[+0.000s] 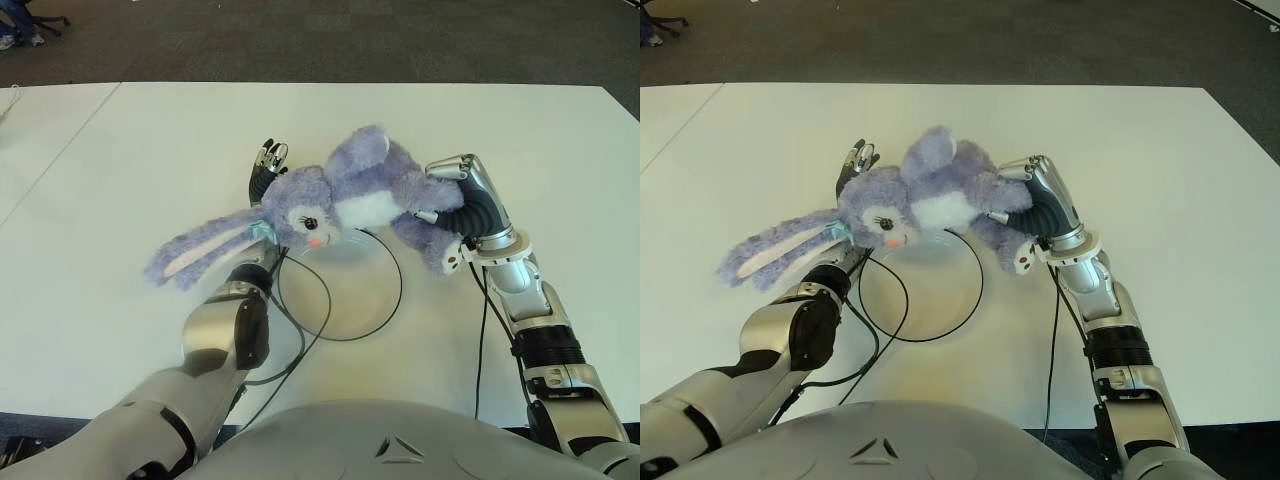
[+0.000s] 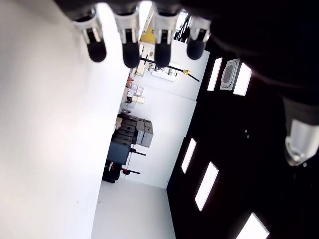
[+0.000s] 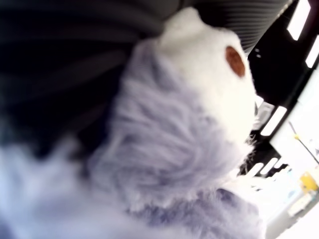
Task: Put the doll into the plate.
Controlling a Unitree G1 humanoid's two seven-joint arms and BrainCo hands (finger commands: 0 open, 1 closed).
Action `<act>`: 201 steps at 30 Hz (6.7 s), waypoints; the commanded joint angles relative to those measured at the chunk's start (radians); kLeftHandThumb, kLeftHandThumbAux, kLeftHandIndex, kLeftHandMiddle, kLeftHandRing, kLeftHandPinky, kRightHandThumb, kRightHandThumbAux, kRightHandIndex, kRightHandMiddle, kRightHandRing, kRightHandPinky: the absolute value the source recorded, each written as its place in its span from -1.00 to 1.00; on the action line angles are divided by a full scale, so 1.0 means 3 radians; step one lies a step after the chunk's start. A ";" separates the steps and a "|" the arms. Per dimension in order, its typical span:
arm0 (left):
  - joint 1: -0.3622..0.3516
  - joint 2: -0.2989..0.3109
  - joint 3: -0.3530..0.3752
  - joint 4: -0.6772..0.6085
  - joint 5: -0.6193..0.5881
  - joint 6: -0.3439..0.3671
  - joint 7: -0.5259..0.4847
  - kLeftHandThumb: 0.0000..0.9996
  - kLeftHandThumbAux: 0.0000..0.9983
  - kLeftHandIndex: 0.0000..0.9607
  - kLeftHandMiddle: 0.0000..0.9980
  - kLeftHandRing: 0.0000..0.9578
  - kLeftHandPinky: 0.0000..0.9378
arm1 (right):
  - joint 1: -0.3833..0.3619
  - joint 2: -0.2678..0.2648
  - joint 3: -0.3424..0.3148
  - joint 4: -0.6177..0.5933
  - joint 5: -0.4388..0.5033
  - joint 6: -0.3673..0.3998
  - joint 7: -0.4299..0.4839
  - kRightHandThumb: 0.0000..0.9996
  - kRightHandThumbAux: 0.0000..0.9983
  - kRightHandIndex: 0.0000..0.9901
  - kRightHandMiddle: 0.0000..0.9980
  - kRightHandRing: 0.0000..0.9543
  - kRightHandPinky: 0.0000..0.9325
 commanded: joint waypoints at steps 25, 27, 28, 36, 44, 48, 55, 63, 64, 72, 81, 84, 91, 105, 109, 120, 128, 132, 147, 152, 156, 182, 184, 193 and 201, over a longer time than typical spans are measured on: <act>0.0681 -0.0139 0.0010 0.0447 0.0025 0.0409 0.0114 -1.00 -0.03 -0.98 -0.81 -0.82 -0.84 | 0.0467 -0.0278 0.0865 -0.0748 0.0979 0.0070 0.1443 -0.13 0.58 0.44 0.72 0.82 0.87; 0.0680 -0.0137 0.0018 0.0448 0.0016 0.0417 0.0106 -1.00 -0.02 -0.98 -0.80 -0.81 -0.84 | 0.0471 -0.0278 0.0875 -0.0751 0.0938 0.0054 0.1463 -0.16 0.59 0.44 0.72 0.83 0.88; 0.0681 -0.0138 0.0024 0.0448 0.0010 0.0417 0.0093 -1.00 -0.02 -0.98 -0.80 -0.81 -0.84 | 0.0480 -0.0300 0.0883 -0.0752 0.0884 0.0071 0.1491 -0.16 0.59 0.44 0.72 0.83 0.88; 0.0680 -0.0149 0.0037 0.0448 -0.0005 0.0420 0.0096 -1.00 -0.03 -0.96 -0.77 -0.79 -0.82 | 0.0649 -0.0351 0.0902 -0.0545 0.0449 0.0110 0.1549 -0.25 0.63 0.49 0.74 0.86 0.90; 0.0685 -0.0162 0.0039 0.0446 -0.0010 0.0401 0.0071 -1.00 -0.01 -0.96 -0.78 -0.79 -0.84 | 0.0864 -0.0321 0.0942 -0.0470 0.0247 0.0445 0.1552 -0.36 0.66 0.56 0.78 0.89 0.93; 0.0686 -0.0159 0.0022 0.0447 0.0010 0.0399 0.0089 -1.00 -0.02 -0.98 -0.79 -0.80 -0.84 | 0.0925 -0.0224 0.1042 -0.0360 0.0260 0.0890 0.1629 -0.50 0.65 0.54 0.79 0.89 0.90; 0.0682 -0.0154 0.0029 0.0447 -0.0002 0.0421 0.0061 -1.00 -0.02 -0.97 -0.79 -0.80 -0.83 | 0.0882 -0.0237 0.1228 -0.0004 0.0412 0.1434 0.1944 -0.79 0.54 0.02 0.63 0.74 0.73; 0.0695 -0.0145 0.0022 0.0446 0.0000 0.0416 0.0012 -1.00 0.02 -0.96 -0.80 -0.82 -0.85 | 0.0812 -0.0396 0.1321 -0.0086 0.0660 0.1857 0.2359 -0.75 0.37 -0.55 -0.05 0.06 0.06; 0.0696 -0.0143 0.0019 0.0446 0.0003 0.0419 0.0015 -1.00 0.02 -0.96 -0.79 -0.81 -0.84 | 0.0811 -0.0418 0.1330 -0.0105 0.0678 0.1897 0.2411 -0.81 0.28 -0.81 -0.55 -0.50 -0.46; 0.0695 -0.0144 0.0011 0.0446 0.0011 0.0418 0.0035 -1.00 0.04 -0.96 -0.80 -0.81 -0.84 | 0.0680 -0.0630 0.1504 -0.0238 0.0824 0.2266 0.2986 -0.96 -0.05 -1.00 -1.00 -1.00 -1.00; 0.0685 -0.0140 0.0014 0.0449 0.0005 0.0442 0.0025 -1.00 0.02 -0.96 -0.78 -0.80 -0.85 | 0.0399 -0.0750 0.1701 0.0004 0.0708 0.1968 0.3339 -1.00 -0.35 -1.00 -1.00 -1.00 -1.00; 0.0681 -0.0141 0.0016 0.0450 0.0004 0.0446 0.0032 -1.00 0.03 -0.97 -0.80 -0.81 -0.84 | 0.0344 -0.0755 0.1727 0.0095 0.0657 0.1864 0.3326 -1.00 -0.38 -1.00 -1.00 -1.00 -1.00; 0.0673 -0.0146 0.0017 0.0451 0.0006 0.0454 0.0062 -1.00 0.05 -0.96 -0.80 -0.81 -0.80 | 0.0217 -0.0746 0.1772 0.0292 0.0630 0.1734 0.3323 -1.00 -0.41 -1.00 -1.00 -1.00 -1.00; 0.0668 -0.0151 0.0017 0.0452 0.0004 0.0474 0.0067 -1.00 0.05 -0.98 -0.79 -0.81 -0.84 | 0.0096 -0.0682 0.1739 0.0538 0.0703 0.1650 0.3261 -0.94 -0.40 -1.00 -1.00 -1.00 -1.00; 0.0669 -0.0150 0.0009 0.0452 0.0014 0.0472 0.0068 -1.00 0.05 -0.98 -0.79 -0.81 -0.84 | 0.0092 -0.0668 0.1721 0.0552 0.0738 0.1664 0.3238 -0.94 -0.42 -1.00 -1.00 -1.00 -1.00; 0.0675 -0.0151 0.0001 0.0450 0.0020 0.0445 0.0056 -1.00 0.09 -0.98 -0.80 -0.82 -0.86 | -0.0124 -0.0740 0.1529 0.0438 0.0917 0.1768 0.3277 -0.97 -0.47 -1.00 -1.00 -1.00 -1.00; 0.0675 -0.0152 -0.0007 0.0449 0.0024 0.0435 0.0055 -1.00 0.11 -0.98 -0.83 -0.83 -0.84 | -0.0406 -0.0828 0.1137 0.0310 0.1145 0.1723 0.3311 -0.93 -0.43 -1.00 -1.00 -1.00 -1.00; 0.0672 -0.0155 -0.0004 0.0449 0.0019 0.0440 0.0056 -1.00 0.11 -0.97 -0.83 -0.84 -0.85 | -0.0361 -0.0924 0.0882 0.0086 0.1279 0.1667 0.3268 -0.90 -0.41 -1.00 -1.00 -1.00 -1.00; 0.0674 -0.0148 -0.0034 0.0450 0.0060 0.0446 0.0094 -1.00 0.04 -1.00 -0.81 -0.84 -0.84 | -0.0224 -0.1016 0.0285 -0.0527 0.1565 0.1692 0.3124 -0.78 -0.43 -1.00 -1.00 -1.00 -1.00; 0.0675 -0.0148 -0.0030 0.0450 0.0067 0.0450 0.0102 -1.00 0.04 -1.00 -0.81 -0.83 -0.84 | -0.0205 -0.0991 0.0235 -0.0583 0.1574 0.1760 0.3109 -0.77 -0.48 -1.00 -1.00 -1.00 -1.00; 0.0672 -0.0151 -0.0013 0.0451 0.0055 0.0461 0.0114 -1.00 0.04 -0.98 -0.77 -0.79 -0.79 | -0.0189 -0.0981 0.0215 -0.0609 0.1538 0.1776 0.3093 -0.78 -0.52 -1.00 -1.00 -1.00 -1.00; 0.0670 -0.0158 0.0001 0.0448 0.0043 0.0446 0.0118 -1.00 0.07 -1.00 -0.78 -0.80 -0.82 | -0.0162 -0.0926 0.0180 -0.0581 0.1452 0.1702 0.2967 -0.77 -0.49 -1.00 -1.00 -1.00 -1.00; 0.0671 -0.0157 0.0006 0.0447 0.0037 0.0439 0.0107 -1.00 0.08 -1.00 -0.79 -0.80 -0.83 | -0.0151 -0.0931 0.0169 -0.0583 0.1452 0.1705 0.2960 -0.77 -0.49 -1.00 -1.00 -1.00 -1.00; 0.0667 -0.0150 0.0008 0.0448 0.0036 0.0451 0.0110 -1.00 0.07 -0.98 -0.78 -0.80 -0.83 | -0.0075 -0.0917 0.0150 -0.0584 0.1439 0.1694 0.2913 -0.78 -0.49 -1.00 -1.00 -1.00 -1.00; 0.0670 -0.0149 0.0010 0.0448 0.0035 0.0440 0.0102 -1.00 0.06 -0.98 -0.78 -0.80 -0.81 | -0.0070 -0.0918 0.0146 -0.0611 0.1463 0.1725 0.2925 -0.80 -0.49 -1.00 -1.00 -1.00 -1.00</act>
